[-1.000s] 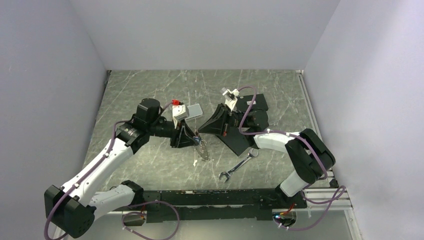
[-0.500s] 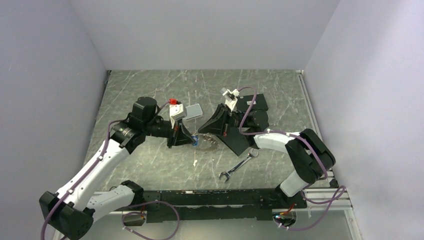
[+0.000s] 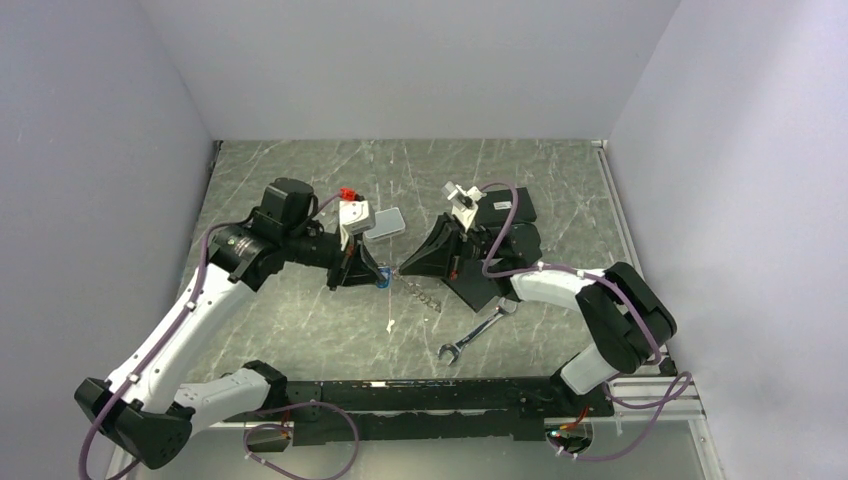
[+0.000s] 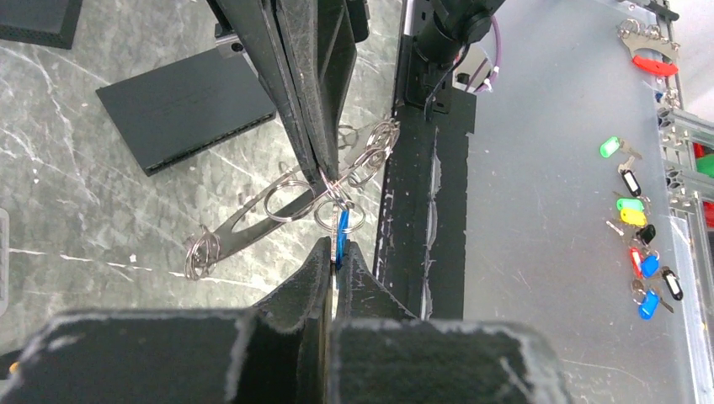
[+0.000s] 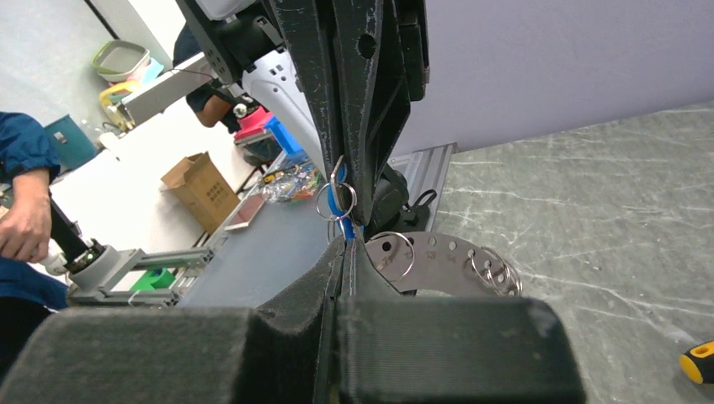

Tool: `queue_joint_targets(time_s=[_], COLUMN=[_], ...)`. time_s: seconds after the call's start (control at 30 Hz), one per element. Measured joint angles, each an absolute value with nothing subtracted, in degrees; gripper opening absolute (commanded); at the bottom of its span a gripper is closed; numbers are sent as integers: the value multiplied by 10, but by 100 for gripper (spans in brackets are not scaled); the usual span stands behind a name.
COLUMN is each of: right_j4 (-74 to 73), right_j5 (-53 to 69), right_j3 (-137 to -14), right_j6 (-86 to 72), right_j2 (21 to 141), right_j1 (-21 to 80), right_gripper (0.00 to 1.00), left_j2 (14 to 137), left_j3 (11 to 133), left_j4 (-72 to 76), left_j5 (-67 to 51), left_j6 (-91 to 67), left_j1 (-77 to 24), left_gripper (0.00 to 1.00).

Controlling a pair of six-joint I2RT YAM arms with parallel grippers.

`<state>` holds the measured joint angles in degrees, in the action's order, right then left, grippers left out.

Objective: Remove the keys from the keyring
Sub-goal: Remove the key from the keyring.

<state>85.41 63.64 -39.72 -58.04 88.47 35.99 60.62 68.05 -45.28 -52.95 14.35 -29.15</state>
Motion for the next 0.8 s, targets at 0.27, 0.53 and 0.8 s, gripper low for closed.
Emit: queue_joint_targets(time_s=[0.27, 0.53, 0.8], right_j4=[856, 858, 858], right_j5=[638, 638, 651], right_j3=[-395, -395, -394], right_j6=[-560, -547, -541], right_j2=[879, 874, 874], right_j1=[361, 362, 362], right_gripper=[0, 0, 0], left_j2=[631, 660, 720], left_j3=[722, 760, 795], left_j4=[-508, -547, -571], left_j5=[-514, -507, -521], left_j6=[158, 168, 158], left_j1=[-293, -294, -293], left_gripper=[0, 0, 0])
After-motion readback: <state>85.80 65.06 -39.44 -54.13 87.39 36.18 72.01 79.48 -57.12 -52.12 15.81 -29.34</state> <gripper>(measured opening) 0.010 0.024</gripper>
